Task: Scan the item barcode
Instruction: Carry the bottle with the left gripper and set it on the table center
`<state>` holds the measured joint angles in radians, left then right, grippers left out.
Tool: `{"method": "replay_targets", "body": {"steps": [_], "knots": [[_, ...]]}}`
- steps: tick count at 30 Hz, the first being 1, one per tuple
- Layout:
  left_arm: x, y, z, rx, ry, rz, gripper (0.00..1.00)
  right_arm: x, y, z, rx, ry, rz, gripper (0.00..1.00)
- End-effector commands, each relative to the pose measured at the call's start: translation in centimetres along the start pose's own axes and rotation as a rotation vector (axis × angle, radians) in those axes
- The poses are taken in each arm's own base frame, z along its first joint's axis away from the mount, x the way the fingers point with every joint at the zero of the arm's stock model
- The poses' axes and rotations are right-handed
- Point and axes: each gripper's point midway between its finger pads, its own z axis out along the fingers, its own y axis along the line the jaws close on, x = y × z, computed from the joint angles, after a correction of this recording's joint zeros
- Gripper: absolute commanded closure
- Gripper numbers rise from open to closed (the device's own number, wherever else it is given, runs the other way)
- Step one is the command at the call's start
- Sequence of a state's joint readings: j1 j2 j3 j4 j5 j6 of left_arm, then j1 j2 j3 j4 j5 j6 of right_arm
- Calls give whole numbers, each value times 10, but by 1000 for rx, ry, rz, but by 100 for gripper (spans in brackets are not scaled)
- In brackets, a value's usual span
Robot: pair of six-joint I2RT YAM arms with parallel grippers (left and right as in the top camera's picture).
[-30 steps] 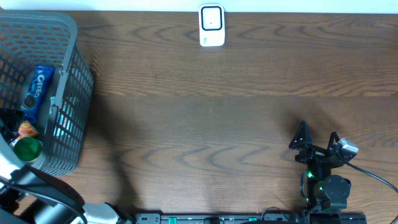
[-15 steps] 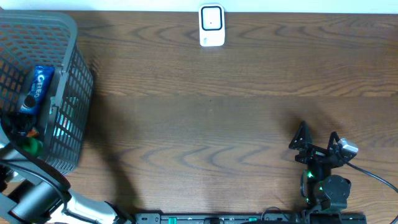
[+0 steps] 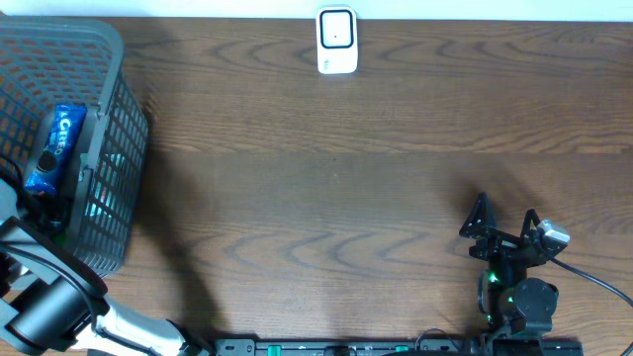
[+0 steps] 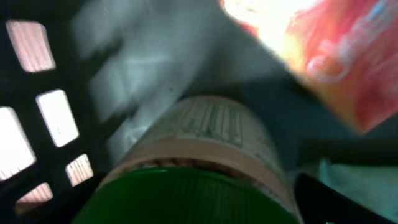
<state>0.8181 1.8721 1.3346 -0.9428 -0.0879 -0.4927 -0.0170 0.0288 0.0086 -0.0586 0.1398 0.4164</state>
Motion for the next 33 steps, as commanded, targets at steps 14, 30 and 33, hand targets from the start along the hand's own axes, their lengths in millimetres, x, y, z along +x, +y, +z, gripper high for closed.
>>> {"method": "replay_targets", "body": {"steps": [14, 30, 33], "knots": [[-26, -1, -105, 161, -234, -5, 35, 2, 0, 0, 2, 2, -11, 1], [133, -72, -384, 1110, -658, 388, 35, 2, 0, 0, 1, 2, -11, 1], [190, -91, -388, 1177, -553, 511, 35, 2, 0, 0, 2, 2, -11, 1]]}}
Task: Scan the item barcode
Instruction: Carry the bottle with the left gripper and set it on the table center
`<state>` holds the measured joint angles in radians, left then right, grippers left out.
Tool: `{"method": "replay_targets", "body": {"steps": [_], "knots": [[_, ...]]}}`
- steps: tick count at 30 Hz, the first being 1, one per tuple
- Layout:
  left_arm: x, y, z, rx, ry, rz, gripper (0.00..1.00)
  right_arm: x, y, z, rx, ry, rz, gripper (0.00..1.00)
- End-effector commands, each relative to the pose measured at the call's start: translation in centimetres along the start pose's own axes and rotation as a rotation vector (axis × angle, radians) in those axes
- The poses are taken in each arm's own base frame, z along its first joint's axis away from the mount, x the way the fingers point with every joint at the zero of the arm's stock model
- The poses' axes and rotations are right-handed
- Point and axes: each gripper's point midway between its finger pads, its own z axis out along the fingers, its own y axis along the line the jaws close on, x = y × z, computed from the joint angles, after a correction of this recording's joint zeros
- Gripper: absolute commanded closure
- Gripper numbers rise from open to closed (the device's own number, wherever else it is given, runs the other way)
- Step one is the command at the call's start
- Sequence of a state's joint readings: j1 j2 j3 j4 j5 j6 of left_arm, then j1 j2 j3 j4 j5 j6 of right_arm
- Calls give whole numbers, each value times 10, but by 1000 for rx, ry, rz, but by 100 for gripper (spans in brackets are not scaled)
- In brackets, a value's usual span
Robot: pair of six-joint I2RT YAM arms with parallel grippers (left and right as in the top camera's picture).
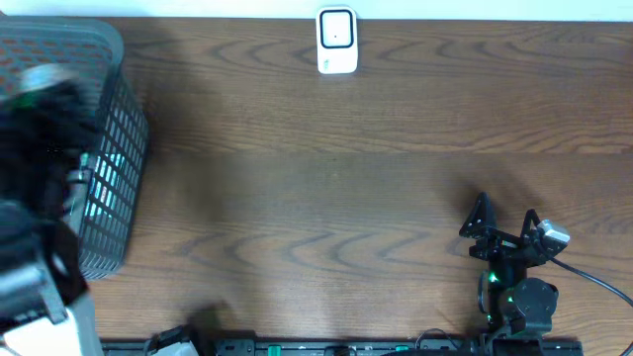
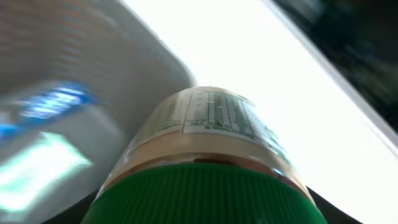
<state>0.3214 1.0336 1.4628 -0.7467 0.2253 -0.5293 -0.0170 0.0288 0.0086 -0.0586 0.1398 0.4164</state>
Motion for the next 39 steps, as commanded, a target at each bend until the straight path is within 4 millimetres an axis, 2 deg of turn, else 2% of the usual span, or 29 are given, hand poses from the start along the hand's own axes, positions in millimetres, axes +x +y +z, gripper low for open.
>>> {"method": "replay_targets", "body": {"steps": [1, 4, 12, 17, 20, 23, 27, 32, 33, 35, 36, 39], "knots": [[39, -45, 2, 115, 125, 4, 35, 2, 0, 0, 2, 2, -11, 1], [85, -52, 21, 44, 247, 48, 35, 2, 0, 0, 2, 2, -11, 1], [246, -55, 90, -135, 698, 280, 35, 2, 0, 0, 2, 2, -11, 1], [341, -48, 114, -188, 943, 354, 35, 2, 0, 0, 2, 2, -11, 1], [387, -40, 126, -219, 1042, 377, 35, 2, 0, 0, 2, 2, -11, 1], [422, -37, 133, -211, 1117, 377, 35, 2, 0, 0, 2, 2, -11, 1], [449, -28, 140, -248, 1156, 369, 35, 2, 0, 0, 2, 2, -11, 1], [463, -17, 143, -296, 1177, 362, 34, 2, 0, 0, 2, 2, -11, 1], [462, -18, 143, -293, 1175, 359, 19, 2, 0, 0, 2, 2, -11, 1], [456, -27, 144, -252, 1166, 382, 1, 2, 0, 0, 2, 2, -11, 1], [449, -36, 143, -210, 1159, 414, 2, 2, 0, 0, 2, 2, -11, 1], [409, -78, 133, -71, 1113, 504, 2, 2, 0, 0, 2, 2, -11, 1]]}}
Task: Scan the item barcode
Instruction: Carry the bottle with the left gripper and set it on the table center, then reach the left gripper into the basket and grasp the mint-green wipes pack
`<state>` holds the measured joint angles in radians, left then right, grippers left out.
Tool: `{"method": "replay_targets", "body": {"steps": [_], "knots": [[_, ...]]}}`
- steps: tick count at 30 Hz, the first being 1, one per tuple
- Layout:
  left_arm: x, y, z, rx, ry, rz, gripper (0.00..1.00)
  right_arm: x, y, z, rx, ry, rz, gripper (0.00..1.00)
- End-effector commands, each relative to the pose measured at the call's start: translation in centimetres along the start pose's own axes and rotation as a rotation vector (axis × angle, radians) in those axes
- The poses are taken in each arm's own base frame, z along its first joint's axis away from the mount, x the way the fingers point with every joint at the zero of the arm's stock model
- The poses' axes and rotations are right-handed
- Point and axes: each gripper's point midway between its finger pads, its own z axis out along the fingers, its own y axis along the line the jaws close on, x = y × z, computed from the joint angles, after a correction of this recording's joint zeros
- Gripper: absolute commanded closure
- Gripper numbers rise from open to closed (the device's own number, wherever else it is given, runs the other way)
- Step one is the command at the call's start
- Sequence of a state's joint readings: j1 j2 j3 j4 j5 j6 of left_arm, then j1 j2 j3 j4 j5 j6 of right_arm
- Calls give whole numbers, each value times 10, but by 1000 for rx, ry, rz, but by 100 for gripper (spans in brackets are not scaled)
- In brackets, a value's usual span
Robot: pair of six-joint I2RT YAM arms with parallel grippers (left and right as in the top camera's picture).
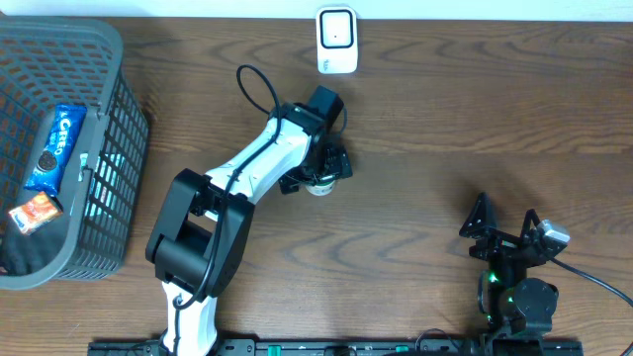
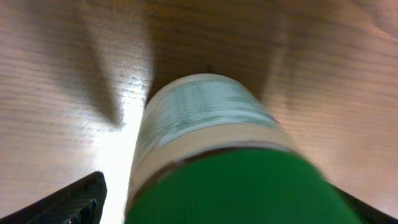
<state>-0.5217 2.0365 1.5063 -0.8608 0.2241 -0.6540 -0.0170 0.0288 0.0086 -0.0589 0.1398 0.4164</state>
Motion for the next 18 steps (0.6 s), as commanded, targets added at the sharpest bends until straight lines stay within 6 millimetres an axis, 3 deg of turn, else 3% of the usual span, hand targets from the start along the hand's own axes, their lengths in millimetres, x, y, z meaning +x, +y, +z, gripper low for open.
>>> {"method": "replay_targets", "body": {"steps": [1, 5, 8, 11, 13, 18], "knots": [[-23, -37, -86, 109, -160, 192, 2, 2, 0, 0, 1, 2, -11, 1], [-28, -46, -188, 118, -346, 323, 2, 2, 0, 0, 1, 2, -11, 1], [-33, -24, -262, 70, -527, 308, 2, 2, 0, 0, 1, 2, -11, 1], [-37, 16, -320, 37, -671, 216, 2, 2, 0, 0, 1, 2, -11, 1], [-38, 56, -350, 32, -737, 107, 2, 2, 0, 0, 1, 2, -11, 1], [-34, 178, -391, -71, -807, -223, 2, 2, 0, 0, 1, 2, -11, 1]]}}
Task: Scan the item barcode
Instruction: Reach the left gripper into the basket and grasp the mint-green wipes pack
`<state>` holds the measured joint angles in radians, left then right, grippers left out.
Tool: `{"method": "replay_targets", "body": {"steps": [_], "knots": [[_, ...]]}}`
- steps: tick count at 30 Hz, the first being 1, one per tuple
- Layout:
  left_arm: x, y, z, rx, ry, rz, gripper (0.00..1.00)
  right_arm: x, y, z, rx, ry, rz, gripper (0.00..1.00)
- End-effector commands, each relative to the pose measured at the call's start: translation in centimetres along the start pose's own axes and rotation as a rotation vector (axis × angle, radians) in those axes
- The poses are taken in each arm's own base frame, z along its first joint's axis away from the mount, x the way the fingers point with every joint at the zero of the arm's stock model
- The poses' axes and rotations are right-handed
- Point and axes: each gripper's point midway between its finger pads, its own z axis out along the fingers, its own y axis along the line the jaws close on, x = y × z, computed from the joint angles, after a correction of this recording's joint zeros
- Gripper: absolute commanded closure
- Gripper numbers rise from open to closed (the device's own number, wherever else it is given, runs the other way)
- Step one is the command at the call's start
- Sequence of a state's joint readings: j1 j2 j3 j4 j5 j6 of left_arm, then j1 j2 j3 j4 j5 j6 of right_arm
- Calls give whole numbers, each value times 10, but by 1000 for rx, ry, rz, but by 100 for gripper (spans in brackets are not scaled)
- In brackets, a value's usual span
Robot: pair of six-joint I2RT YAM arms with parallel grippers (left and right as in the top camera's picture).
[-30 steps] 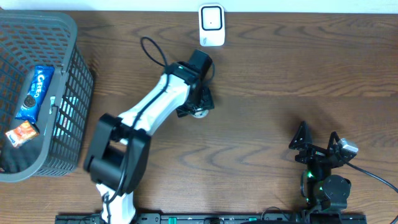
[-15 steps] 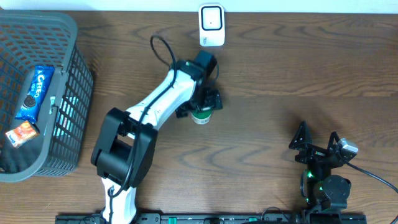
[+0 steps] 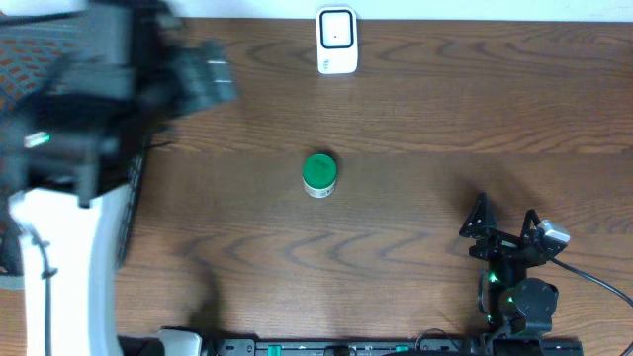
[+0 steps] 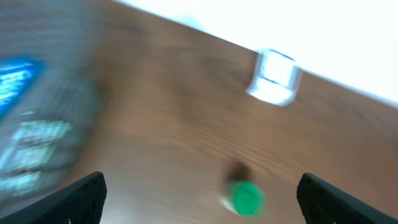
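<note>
A jar with a green cap (image 3: 318, 174) stands upright by itself in the middle of the wooden table, a little in front of the white barcode scanner (image 3: 336, 42). My left gripper (image 4: 199, 186) is open and empty, high up and far to the left of the jar; in the overhead view it is a dark blur (image 3: 193, 79) over the basket. From the left wrist the green cap (image 4: 247, 197) and the scanner (image 4: 275, 76) show blurred below. My right gripper (image 3: 504, 229) rests at the front right, fingers apart, holding nothing.
A grey mesh basket (image 4: 43, 137) stands at the table's left end, mostly hidden under my left arm in the overhead view; blue packaging shows in it. The table's back edge runs just behind the scanner.
My left gripper was shut on the jar at the table's middle. Now it is open, up and away to the left, and the jar stands alone there.
My left gripper was down in the basket, closed round the green-capped jar. Then it held the jar up above the basket. Then the jar was at the table's middle in front of the scanner, still gripped. Now it stands free. The right arm stayed still.
</note>
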<state>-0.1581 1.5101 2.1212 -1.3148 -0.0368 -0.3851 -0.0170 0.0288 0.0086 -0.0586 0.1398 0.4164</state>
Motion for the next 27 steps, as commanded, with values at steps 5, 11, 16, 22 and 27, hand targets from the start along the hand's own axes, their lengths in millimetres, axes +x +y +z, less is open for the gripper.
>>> {"method": "replay_targets", "body": {"steps": [5, 11, 16, 22, 27], "knots": [[-7, 160, -2, -349, 45, -221, 2, 2, 0, 0, 2, 2, -11, 1], [32, 235, 34, -456, 244, -298, 2, 2, 0, 0, 2, 2, -11, 1], [58, 264, 74, -395, 380, -278, 2, 2, 0, 0, 2, 2, -11, 1], [86, 299, 118, -400, 521, -302, 2, 2, 0, 0, 2, 2, -11, 1], [118, 319, 162, -363, 685, -269, 1, 2, 0, 0, 2, 2, -11, 1]]}}
